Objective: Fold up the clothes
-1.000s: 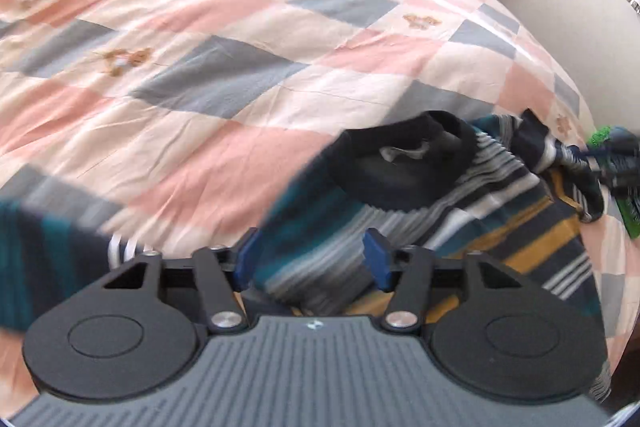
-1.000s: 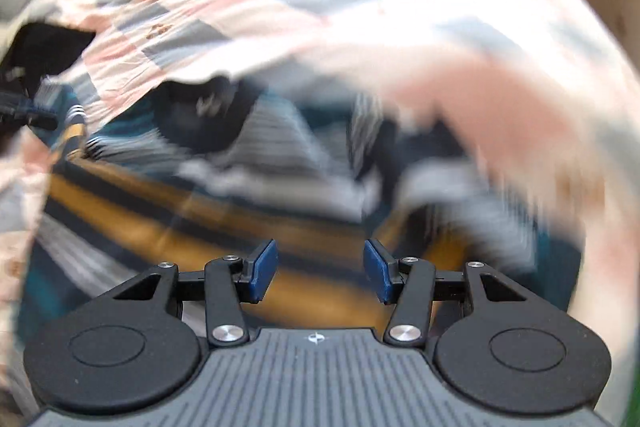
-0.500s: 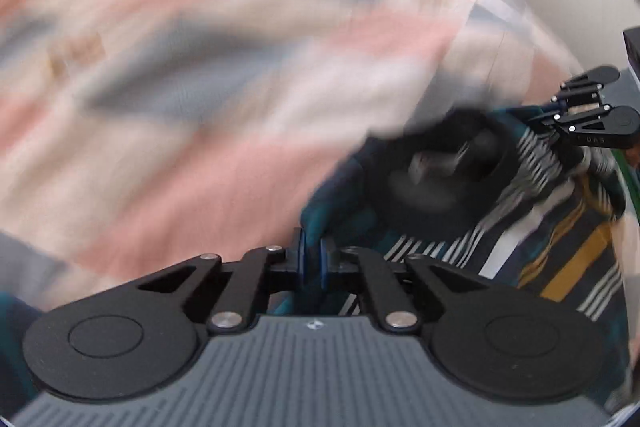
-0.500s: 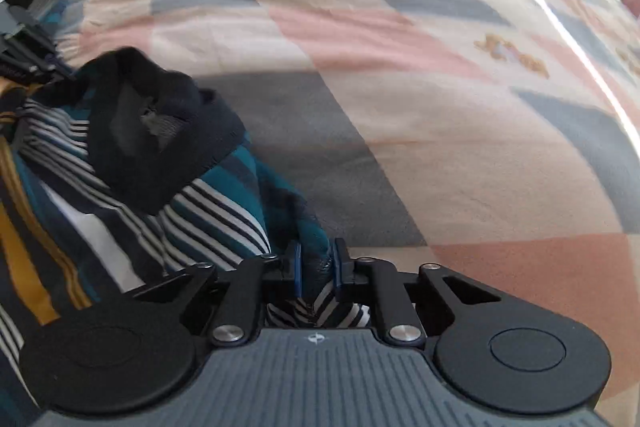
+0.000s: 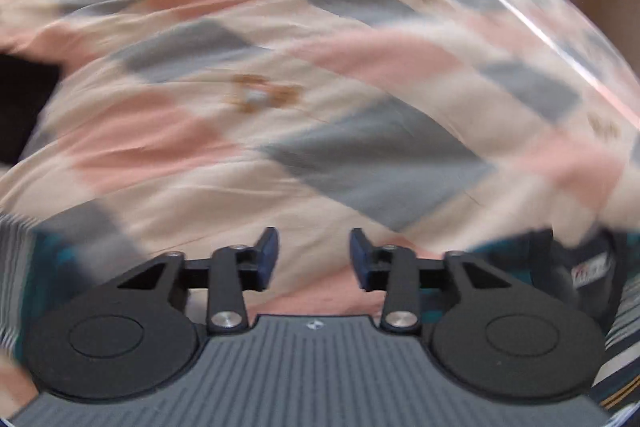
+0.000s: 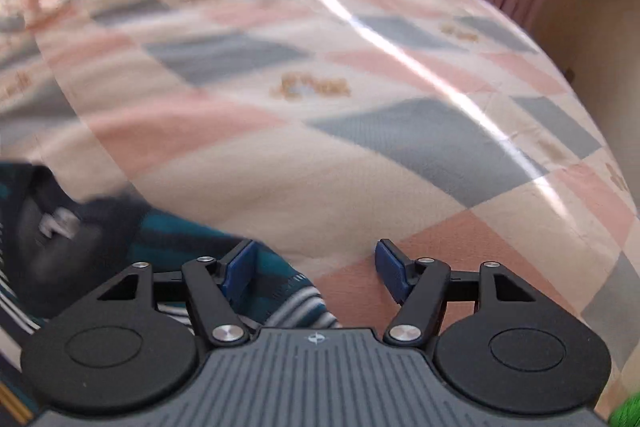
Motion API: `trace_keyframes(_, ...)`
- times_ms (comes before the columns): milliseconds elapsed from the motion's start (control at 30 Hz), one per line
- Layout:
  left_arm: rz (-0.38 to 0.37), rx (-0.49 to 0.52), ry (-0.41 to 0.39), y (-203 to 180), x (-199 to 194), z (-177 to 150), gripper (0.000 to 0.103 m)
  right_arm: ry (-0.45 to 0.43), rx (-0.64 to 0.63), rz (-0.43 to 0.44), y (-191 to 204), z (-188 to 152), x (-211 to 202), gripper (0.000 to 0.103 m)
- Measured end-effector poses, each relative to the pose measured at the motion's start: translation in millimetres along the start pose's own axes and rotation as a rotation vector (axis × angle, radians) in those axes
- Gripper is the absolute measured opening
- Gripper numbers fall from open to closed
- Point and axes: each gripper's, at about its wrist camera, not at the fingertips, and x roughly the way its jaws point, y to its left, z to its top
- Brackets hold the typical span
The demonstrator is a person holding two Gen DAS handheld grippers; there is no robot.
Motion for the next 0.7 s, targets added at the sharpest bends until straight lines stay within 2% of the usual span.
trace_keyframes(67,0.060,-0.119,-0.039,49.7,-29.9,-4.8,0.052,-0.083,0.042,0.044,1.8,-10.1,-36.7,0.073)
trace_keyframes(133,0.115,-0.258,-0.037,104.0,-50.1,-18.8,0.071,-0.118,0.097,0.102,1.4,-25.0,-68.9,0.083)
trace_keyframes(233,0.214,-0.454,-0.007,180.1,-69.2,-48.9,0.071,-0.079,0.234,0.173,-3.3,-54.4,-99.4,0.083)
trace_keyframes(300,0.253,-0.596,0.000,221.3,-71.1,-68.0,0.070,-0.035,0.339,0.211,-5.2,-78.6,-114.3,0.083)
trace_keyframes(367,0.237,-0.740,-0.007,250.1,-65.2,-78.8,0.070,0.031,0.439,0.235,-4.5,-101.8,-119.6,0.083)
trace_keyframes(400,0.204,-0.800,-0.006,258.6,-58.3,-81.7,0.071,0.057,0.471,0.241,-1.4,-111.7,-121.3,0.083)
trace_keyframes(467,0.166,-0.860,0.010,262.8,-35.8,-81.1,0.071,0.089,0.501,0.247,6.4,-122.6,-123.9,0.083)
trace_keyframes(533,0.202,-0.877,0.037,259.8,-11.9,-79.3,0.068,0.098,0.494,0.250,15.5,-123.7,-125.6,0.083)
trace_keyframes(567,0.225,-0.878,0.029,256.9,-5.2,-78.7,0.062,0.102,0.490,0.252,20.1,-124.2,-126.5,0.083)
trace_keyframes(600,0.220,-0.873,-0.004,253.6,-5.4,-77.5,0.026,0.106,0.487,0.253,24.6,-124.8,-127.4,0.083)
trace_keyframes(633,0.195,-0.864,-0.037,249.1,-11.3,-75.3,0.006,0.110,0.483,0.255,29.2,-125.4,-128.3,0.083)
trace_keyframes(700,0.202,-0.817,-0.129,236.1,-46.9,-70.9,0.006,0.119,0.476,0.258,38.3,-126.5,-130.0,0.083)
